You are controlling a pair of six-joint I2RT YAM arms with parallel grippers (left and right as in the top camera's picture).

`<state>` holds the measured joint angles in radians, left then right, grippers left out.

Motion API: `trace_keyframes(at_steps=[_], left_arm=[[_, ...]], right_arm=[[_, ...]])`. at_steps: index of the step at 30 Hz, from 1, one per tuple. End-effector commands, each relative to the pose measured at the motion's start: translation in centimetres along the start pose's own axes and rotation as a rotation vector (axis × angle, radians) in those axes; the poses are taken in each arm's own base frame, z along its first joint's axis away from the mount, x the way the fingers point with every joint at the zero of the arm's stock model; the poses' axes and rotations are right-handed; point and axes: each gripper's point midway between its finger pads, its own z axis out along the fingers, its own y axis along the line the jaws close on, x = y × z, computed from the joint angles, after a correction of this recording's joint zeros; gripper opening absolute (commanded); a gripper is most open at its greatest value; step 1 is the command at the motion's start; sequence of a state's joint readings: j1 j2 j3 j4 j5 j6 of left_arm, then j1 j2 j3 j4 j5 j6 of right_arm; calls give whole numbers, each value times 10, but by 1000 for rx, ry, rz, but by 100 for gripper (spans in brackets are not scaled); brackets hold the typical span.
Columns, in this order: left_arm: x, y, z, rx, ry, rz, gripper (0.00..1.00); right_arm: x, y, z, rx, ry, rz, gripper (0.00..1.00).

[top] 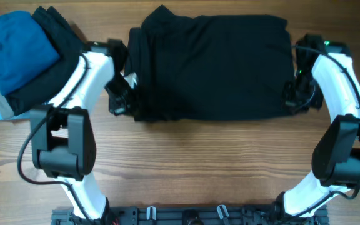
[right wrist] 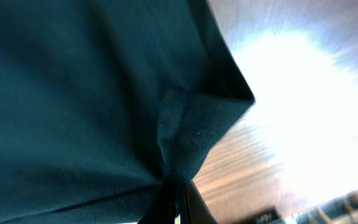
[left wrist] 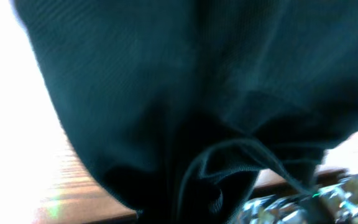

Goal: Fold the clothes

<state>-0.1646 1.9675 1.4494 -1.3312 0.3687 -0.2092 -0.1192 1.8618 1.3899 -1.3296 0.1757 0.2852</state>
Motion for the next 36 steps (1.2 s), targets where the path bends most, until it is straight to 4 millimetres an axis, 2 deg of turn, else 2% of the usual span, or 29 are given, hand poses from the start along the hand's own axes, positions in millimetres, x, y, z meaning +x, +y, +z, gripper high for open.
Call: trace_keyframes(at_steps=[1, 4, 5, 9, 11, 13, 17, 19, 21, 23, 26, 27, 28, 29, 30, 32, 33, 34, 36], left_arm=[[37, 13, 28, -48, 143, 15, 4], [61, 33, 30, -135, 221, -12, 4], [63, 33, 30, -135, 219, -10, 4], [59, 23, 7, -96, 80, 34, 4], [37, 11, -4, -53, -70, 69, 4], [8, -5, -19, 3, -238, 72, 4], [-63, -44, -56, 146, -574, 105, 4], [-82, -57, -69, 183, -667, 144, 4], [-91, -58, -65, 187, -676, 148, 4], [-95, -53, -52, 173, -643, 134, 4], [-106, -52, -39, 168, -633, 130, 4], [-109, -50, -39, 159, -643, 128, 14], [-118, -42, -47, 116, -694, 116, 57], [-121, -33, -54, 92, -721, 96, 77], [-124, -25, -61, 83, -739, 73, 82], [-125, -5, -73, 85, -754, 19, 86], [-126, 11, -78, 84, -752, -29, 88], [-126, 31, -79, 90, -735, -122, 90], [-121, 52, -75, 77, -692, -189, 91]], right_arm=[[31, -13, 30, 78, 104, 72, 4], [51, -18, 43, 101, 156, 88, 4], [55, -19, 43, 101, 155, 91, 4], [54, -22, 20, 61, 43, 116, 4], [39, -18, 10, 14, -54, 137, 4], [15, -10, 6, -32, -157, 152, 4], [-27, 7, -4, -132, -317, 174, 4], [-42, 10, -10, -153, -379, 187, 4], [-58, 13, -18, -177, -447, 199, 5], [-73, 16, -26, -197, -517, 207, 8], [-88, 18, -35, -219, -580, 218, 10], [-93, 19, -37, -225, -599, 220, 27], [-97, 20, -36, -226, -610, 214, 62], [-97, 21, -35, -220, -607, 196, 65], [-94, 21, -29, -212, -583, 193, 68], [-89, 22, -20, -204, -542, 185, 68], [-83, 27, -13, -216, -500, 172, 69], [-75, 32, -5, -237, -451, 156, 69], [-60, 47, 5, -295, -367, 75, 68]])
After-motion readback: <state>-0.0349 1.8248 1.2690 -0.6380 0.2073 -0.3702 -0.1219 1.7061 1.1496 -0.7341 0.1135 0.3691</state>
